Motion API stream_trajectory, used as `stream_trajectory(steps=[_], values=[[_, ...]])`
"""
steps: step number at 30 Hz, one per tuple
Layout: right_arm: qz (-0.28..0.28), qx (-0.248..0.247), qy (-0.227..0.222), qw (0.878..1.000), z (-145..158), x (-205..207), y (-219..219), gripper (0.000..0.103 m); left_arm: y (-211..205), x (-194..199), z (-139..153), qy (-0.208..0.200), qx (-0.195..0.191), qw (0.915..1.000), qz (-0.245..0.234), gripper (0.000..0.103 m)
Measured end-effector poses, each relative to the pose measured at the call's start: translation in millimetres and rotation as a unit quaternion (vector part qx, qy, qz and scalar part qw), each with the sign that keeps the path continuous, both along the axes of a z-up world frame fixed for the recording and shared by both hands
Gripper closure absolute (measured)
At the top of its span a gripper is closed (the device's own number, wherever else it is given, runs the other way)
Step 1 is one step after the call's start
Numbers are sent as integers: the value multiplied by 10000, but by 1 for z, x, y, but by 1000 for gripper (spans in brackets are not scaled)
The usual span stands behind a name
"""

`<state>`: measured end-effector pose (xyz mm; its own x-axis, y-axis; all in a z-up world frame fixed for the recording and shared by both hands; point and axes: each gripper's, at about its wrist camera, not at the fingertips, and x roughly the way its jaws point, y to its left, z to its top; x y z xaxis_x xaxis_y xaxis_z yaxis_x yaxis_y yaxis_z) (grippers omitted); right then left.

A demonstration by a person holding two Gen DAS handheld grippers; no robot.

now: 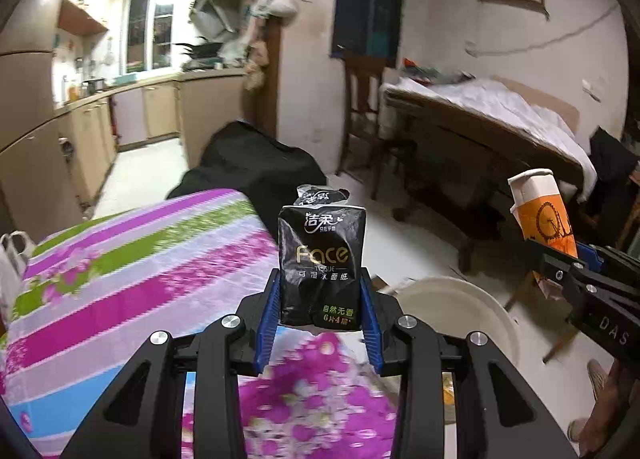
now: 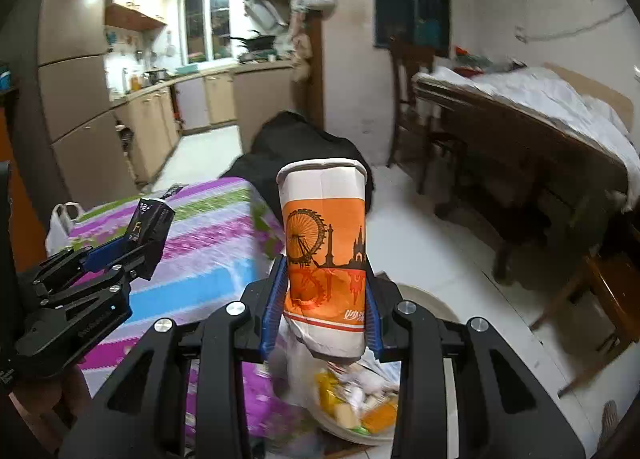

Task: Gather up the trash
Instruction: 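Carry the tissue pack and orange cup over the white basin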

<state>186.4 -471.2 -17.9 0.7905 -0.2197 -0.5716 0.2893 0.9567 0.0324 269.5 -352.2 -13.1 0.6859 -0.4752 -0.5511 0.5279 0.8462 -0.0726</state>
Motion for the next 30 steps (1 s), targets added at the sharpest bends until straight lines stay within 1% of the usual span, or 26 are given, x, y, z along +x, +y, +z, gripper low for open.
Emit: stream_trajectory(steps=[4, 7, 10, 15, 18, 21, 24, 30], values=[[-199, 301, 496, 9981, -20, 3, -38, 70, -46, -2, -12, 225, 191, 9988, -400, 65], [-257, 573, 950, 9935, -41, 9, -64, 70, -82, 2, -27, 551, 344, 9955, -696, 65], [-257, 766, 1403, 9868, -63, 18, -83, 70, -113, 9, -46, 921, 541, 9902, -901, 65], [-216, 992, 1806, 9783, -85, 27, -93, 70, -145, 17, -76, 1435, 842, 9794, -1144, 65], [-220, 1094, 1943, 9746, -93, 28, -101, 70, -159, 25, -92, 1668, 1016, 9734, -1199, 65], [-252, 1191, 2038, 9714, -103, 25, -112, 70, -169, 27, -104, 1779, 1204, 9686, -1253, 65], [-300, 1250, 2077, 9697, -109, 25, -124, 70, -178, 35, -117, 1936, 1284, 9644, -1265, 65], [-319, 1294, 2098, 9686, -115, 25, -137, 69, -183, 45, -131, 1963, 1353, 9632, -1244, 65]])
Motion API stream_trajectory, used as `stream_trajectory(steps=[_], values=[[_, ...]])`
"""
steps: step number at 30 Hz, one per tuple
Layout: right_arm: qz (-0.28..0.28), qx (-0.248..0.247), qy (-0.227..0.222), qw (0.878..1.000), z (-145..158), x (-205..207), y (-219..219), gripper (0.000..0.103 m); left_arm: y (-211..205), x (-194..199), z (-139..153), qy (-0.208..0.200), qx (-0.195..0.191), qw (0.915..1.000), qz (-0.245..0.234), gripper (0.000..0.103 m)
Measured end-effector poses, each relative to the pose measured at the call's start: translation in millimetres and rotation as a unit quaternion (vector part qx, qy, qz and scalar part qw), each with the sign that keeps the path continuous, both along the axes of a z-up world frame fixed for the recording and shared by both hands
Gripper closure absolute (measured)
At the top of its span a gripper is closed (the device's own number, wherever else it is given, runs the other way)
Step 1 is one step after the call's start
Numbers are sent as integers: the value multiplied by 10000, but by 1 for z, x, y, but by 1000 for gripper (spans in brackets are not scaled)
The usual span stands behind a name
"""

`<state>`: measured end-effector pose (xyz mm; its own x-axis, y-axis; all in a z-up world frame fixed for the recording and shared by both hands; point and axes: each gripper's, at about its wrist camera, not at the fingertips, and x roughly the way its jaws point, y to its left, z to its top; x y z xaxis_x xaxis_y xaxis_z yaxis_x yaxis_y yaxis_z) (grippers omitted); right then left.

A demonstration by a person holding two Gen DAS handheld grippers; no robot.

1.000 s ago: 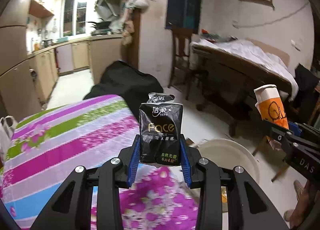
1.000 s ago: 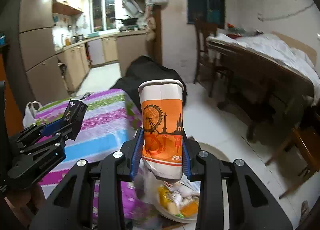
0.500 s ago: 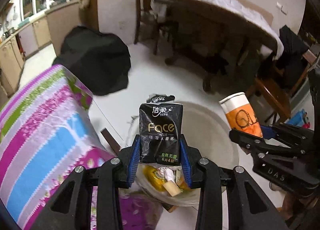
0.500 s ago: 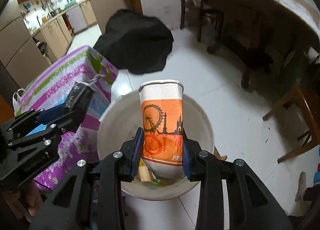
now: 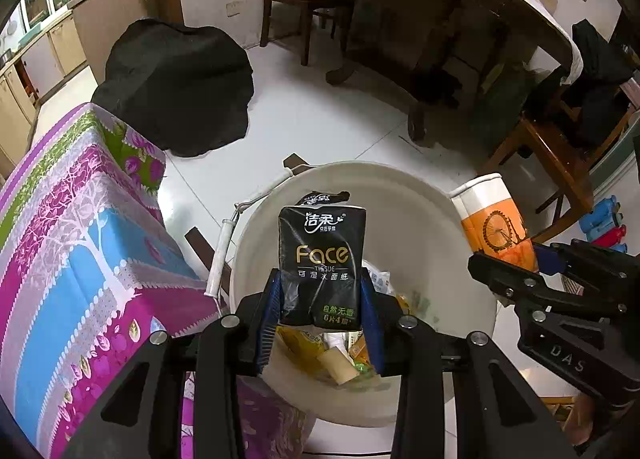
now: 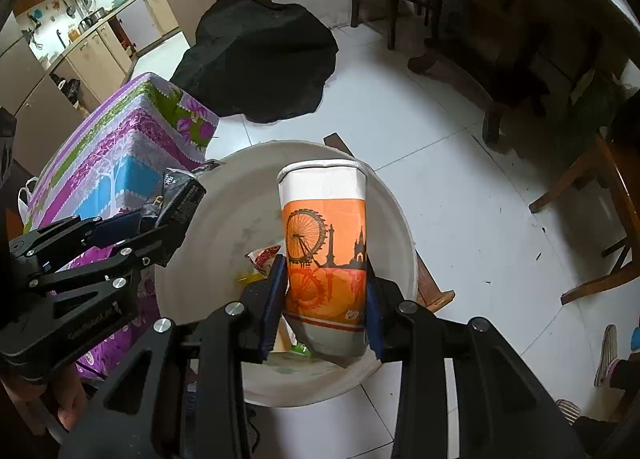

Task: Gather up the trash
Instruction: 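Carry the tissue pack and orange cup over the white basin, then open both tools to drop the tissue pack and cup into the basin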

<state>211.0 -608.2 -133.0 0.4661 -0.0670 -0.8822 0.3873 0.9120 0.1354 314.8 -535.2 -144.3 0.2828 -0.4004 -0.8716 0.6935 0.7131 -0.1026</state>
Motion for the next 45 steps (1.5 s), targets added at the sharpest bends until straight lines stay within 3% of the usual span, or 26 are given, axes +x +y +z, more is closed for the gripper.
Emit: stream_trajectory(steps=[17, 23, 27, 35, 39, 41, 45], values=[[-11, 60, 16, 10000, -10, -1, -6, 67, -7, -1, -6, -25, 110, 9999, 32, 65], [-36, 52, -35, 10000, -9, -3, -7, 65, -5, 2, -10, -41, 142, 9999, 59, 60], [-59, 54, -55, 10000, -11, -4, -6, 45, -2, 5, -15, -54, 231, 9996, 131, 51], [-167, 67, -126, 9998, -11, -10, -12, 44, 4, 8, -20, -92, 296, 9993, 204, 37], [-165, 50, -166, 9997, -10, -11, -12, 37, 6, 10, -17, -135, 286, 9991, 270, 32], [-155, 23, -197, 9997, -8, -12, -10, 33, 6, 9, -16, -174, 306, 9990, 268, 30], [-182, -136, -352, 9991, 0, -20, -2, 15, 11, 4, -8, -259, 263, 9989, 301, 25]])
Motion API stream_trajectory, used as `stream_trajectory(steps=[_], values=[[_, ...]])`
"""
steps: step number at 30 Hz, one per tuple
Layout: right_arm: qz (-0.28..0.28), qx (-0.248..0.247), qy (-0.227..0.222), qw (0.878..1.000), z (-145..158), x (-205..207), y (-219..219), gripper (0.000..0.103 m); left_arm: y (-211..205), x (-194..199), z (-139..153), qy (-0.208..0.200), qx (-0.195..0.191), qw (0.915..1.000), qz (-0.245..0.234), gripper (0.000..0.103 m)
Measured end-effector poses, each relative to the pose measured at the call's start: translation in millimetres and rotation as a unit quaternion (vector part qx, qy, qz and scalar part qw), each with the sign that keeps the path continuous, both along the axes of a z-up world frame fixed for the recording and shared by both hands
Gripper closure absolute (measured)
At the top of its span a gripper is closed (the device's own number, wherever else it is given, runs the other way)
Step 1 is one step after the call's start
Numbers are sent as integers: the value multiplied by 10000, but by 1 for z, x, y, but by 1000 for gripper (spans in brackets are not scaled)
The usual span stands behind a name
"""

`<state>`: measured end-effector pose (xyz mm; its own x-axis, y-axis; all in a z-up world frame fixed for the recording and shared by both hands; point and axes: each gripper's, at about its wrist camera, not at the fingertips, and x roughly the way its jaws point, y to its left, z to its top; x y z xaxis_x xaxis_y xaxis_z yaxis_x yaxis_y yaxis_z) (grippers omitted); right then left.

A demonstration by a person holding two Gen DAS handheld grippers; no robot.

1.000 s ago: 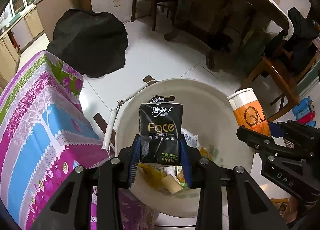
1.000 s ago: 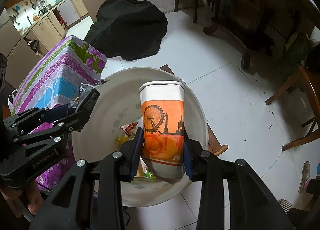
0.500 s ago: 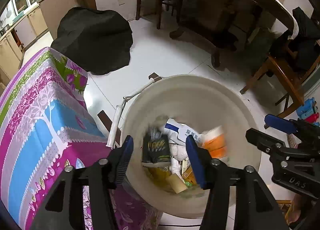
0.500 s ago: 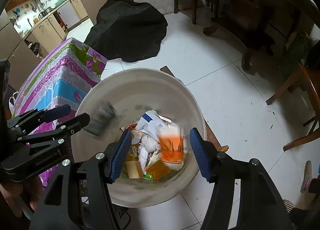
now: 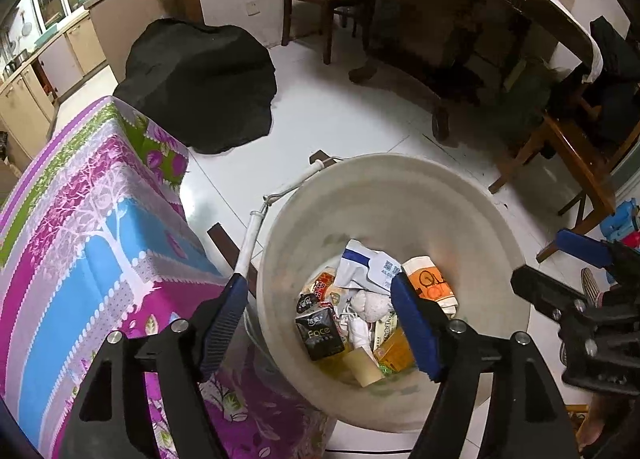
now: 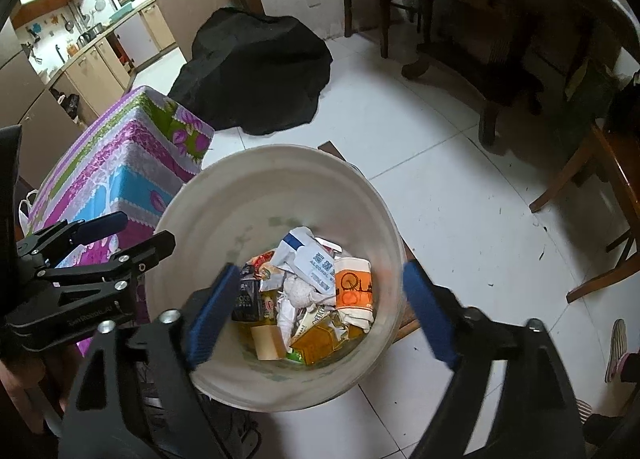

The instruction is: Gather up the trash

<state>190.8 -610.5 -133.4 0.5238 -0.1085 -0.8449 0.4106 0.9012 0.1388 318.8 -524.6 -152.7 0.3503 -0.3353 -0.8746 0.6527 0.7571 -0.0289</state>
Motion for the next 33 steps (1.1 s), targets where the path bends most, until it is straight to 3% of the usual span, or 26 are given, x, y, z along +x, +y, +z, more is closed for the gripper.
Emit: stream_trajectory(steps=[5, 11, 15, 19, 23, 27, 33], values=[[-163, -533, -441, 9975, 25, -24, 20, 6, 21, -16, 19, -251, -272, 9993, 72, 13], [-324, -1133, -1353, 9838, 67, -73, 63, 6, 75, -46, 60, -1013, -769, 9907, 480, 5], [-463, -1516, -1959, 9677, 93, -116, 100, 6, 124, -65, 94, -1455, -1288, 9778, 780, 5], [-636, -1755, -2323, 9546, 103, -152, 130, 5, 177, -97, 130, -2152, -1778, 9538, 1109, 5], [-800, -1967, -2391, 9475, 105, -183, 158, 5, 211, -130, 148, -2494, -1771, 9431, 1301, 5], [-850, -2019, -2497, 9432, 108, -210, 180, 5, 237, -181, 155, -2834, -2041, 9309, 1074, 5], [-902, -2115, -2663, 9361, 103, -245, 211, 5, 251, -252, 148, -2921, -1991, 9342, 481, 5]])
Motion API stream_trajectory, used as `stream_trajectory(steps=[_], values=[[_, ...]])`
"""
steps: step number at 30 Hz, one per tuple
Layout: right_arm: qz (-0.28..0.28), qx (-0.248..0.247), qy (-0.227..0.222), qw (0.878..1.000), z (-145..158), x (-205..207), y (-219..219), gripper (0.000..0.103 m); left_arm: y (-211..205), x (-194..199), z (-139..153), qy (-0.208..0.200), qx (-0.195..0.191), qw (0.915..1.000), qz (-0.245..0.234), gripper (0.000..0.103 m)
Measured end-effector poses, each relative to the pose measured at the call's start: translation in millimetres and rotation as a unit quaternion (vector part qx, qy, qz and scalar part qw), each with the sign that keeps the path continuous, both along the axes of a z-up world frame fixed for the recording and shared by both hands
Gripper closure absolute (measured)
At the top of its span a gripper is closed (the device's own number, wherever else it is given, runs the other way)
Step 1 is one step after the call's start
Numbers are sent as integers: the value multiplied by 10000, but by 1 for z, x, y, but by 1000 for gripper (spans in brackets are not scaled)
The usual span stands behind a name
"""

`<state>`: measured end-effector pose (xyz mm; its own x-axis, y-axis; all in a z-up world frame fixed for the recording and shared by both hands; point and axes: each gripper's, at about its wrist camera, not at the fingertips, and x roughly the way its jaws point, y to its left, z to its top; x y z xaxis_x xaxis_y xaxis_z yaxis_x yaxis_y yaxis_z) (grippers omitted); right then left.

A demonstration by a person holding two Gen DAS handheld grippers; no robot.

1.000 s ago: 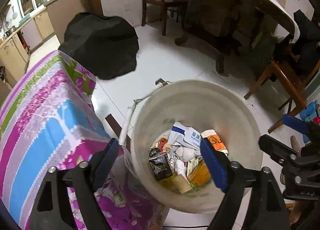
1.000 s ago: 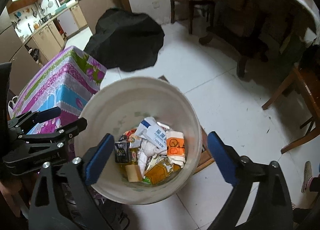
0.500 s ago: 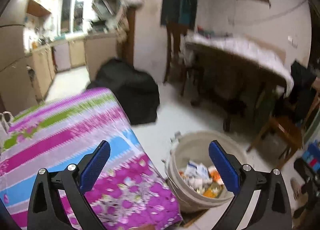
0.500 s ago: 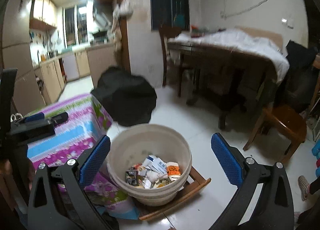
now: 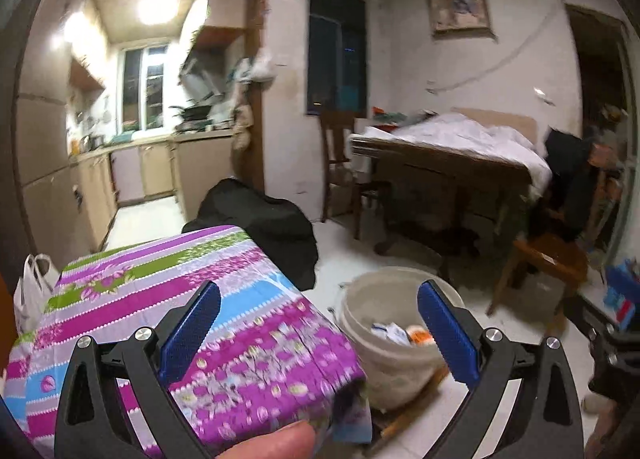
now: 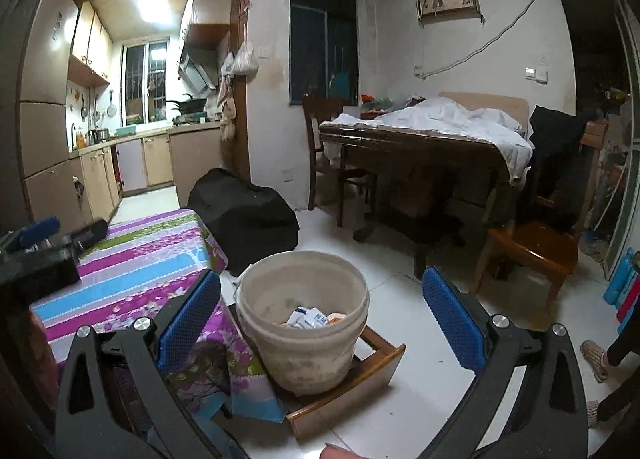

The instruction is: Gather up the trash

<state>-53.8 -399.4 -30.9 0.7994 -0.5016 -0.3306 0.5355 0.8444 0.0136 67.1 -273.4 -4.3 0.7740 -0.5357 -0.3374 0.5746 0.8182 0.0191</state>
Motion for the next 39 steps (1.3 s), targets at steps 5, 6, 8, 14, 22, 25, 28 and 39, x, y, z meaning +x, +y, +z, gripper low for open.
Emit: stream_trajectory(steps=[5, 6, 8, 14, 22, 25, 28, 39], values=[[-152, -50, -84, 9998, -7, -22, 13, 5, 11, -37, -11, 37, -1, 10000, -78, 5], [-167, -48, -103, 9998, -8, -27, 15, 5, 12, -44, -13, 24, 31, 10000, -80, 5], [-231, -99, -196, 9995, -10, -35, 20, 5, 15, -52, -19, 68, 68, 9999, -119, 5], [-323, -221, -241, 9989, -17, -55, 33, 5, 22, -84, -27, 57, 107, 9998, -184, 5], [-380, -273, -350, 9983, -23, -70, 37, 5, 23, -96, -30, 20, 185, 9996, -218, 5], [-361, -273, -430, 9980, -26, -74, 36, 5, 24, -100, -31, -27, 143, 9995, -274, 5], [-341, -261, -448, 9981, -29, -76, 36, 5, 22, -104, -33, -93, 130, 9992, -360, 5], [-356, -352, -825, 9953, -39, -90, 40, 5, 23, -117, -42, -569, -174, 9975, -382, 5]])
